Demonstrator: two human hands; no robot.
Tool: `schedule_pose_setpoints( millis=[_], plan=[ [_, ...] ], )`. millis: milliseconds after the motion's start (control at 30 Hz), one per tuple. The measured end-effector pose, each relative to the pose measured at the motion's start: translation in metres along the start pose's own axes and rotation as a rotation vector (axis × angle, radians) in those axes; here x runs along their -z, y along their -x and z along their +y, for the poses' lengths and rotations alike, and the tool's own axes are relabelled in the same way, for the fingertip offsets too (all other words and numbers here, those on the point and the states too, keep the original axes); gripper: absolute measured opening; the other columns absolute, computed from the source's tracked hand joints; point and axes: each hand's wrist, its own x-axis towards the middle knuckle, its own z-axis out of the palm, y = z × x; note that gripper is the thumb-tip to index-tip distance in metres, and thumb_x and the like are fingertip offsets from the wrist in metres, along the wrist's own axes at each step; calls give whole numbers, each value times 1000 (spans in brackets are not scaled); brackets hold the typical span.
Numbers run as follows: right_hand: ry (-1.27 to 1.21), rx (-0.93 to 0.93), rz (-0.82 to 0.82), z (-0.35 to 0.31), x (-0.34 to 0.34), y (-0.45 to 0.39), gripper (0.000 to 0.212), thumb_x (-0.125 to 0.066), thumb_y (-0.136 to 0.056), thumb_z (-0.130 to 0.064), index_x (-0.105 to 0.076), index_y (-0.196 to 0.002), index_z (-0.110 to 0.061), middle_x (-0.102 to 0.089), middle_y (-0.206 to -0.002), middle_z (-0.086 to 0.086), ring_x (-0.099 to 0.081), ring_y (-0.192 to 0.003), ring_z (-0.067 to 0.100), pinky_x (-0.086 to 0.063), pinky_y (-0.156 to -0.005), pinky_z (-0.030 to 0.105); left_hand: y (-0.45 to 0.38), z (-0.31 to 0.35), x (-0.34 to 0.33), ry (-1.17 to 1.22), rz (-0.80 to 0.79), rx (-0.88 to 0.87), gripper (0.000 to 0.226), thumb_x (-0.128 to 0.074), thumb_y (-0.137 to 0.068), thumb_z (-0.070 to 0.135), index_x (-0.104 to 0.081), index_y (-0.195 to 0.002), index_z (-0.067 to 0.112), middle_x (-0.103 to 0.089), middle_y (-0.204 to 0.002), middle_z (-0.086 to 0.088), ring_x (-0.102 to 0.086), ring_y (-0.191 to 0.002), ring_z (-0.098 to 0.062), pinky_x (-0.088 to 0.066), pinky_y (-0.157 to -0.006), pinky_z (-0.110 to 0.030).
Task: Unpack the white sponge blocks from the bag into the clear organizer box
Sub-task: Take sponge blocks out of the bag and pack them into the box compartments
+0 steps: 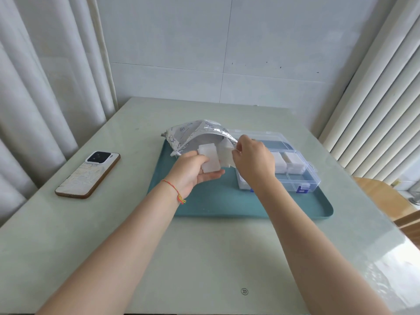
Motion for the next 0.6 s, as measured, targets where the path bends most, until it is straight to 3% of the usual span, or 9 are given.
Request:
schedule_pose_setpoints(
  millis=[100, 200, 333, 433, 500, 600],
  plan=[
    [-212, -108, -24, 3, 5, 1, 8, -54, -88, -20, -58, -89, -13, -61, -81, 1, -55, -77, 26, -42, -59, 32, -4, 2, -7, 5, -42, 47, 26, -32, -101, -2, -55, -113, -1, -68, -98, -23, -71, -74, -34, -61, -63, -33],
    [-290, -131, -32, 8, 14, 2, 10, -58, -87, -21, -60, -88, -12, -60, -78, -3, -55, -74, 21, -39, -55, 28, -9, 1, -8, -5, -15, 53, 29, -31, -101, -2, -52, -121, -3, -68, -97, -23, -71, -72, -33, -61, -61, -32],
    [-466, -186, -35, 18, 31, 0, 10, -63, -87, -23, -59, -85, -13, -63, -76, -2, -57, -53, 20, -42, -50, 26, -10, 1, -7, -4, 15, 43, 31, -32, -101, -2, -49, -127, -5, -66, -106, -28, -71, -73, -34, -61, -62, -33],
    [-806, -290, -89, 24, 39, -1, 10, -66, -86, -15, -57, -88, -11, -60, -65, 4, -45, -37, 16, -33, -43, 22, -7, 1, -7, -18, 51, -4, 33, -32, -98, -5, -49, -126, -8, -65, -112, -30, -72, -72, -32, -61, -61, -31],
    [-1031, -327, -172, 24, 40, 1, 16, -69, -84, -13, -58, -96, -11, -54, -61, 9, -37, -38, 17, -29, -45, 24, -5, 1, -8, -16, 60, -31, 33, -33, -96, -7, -50, -125, -8, -67, -112, -28, -72, -73, -32, -60, -60, -30],
    [-1069, -321, -256, 14, 36, 8, 17, -69, -85, -11, -58, -98, -11, -47, -52, 6, -35, -38, 17, -28, -43, 23, -2, 2, -12, 40, 12, -28, 35, -35, -98, -2, -52, -127, -8, -69, -109, -26, -71, -82, -36, -61, -66, -33]
  ],
)
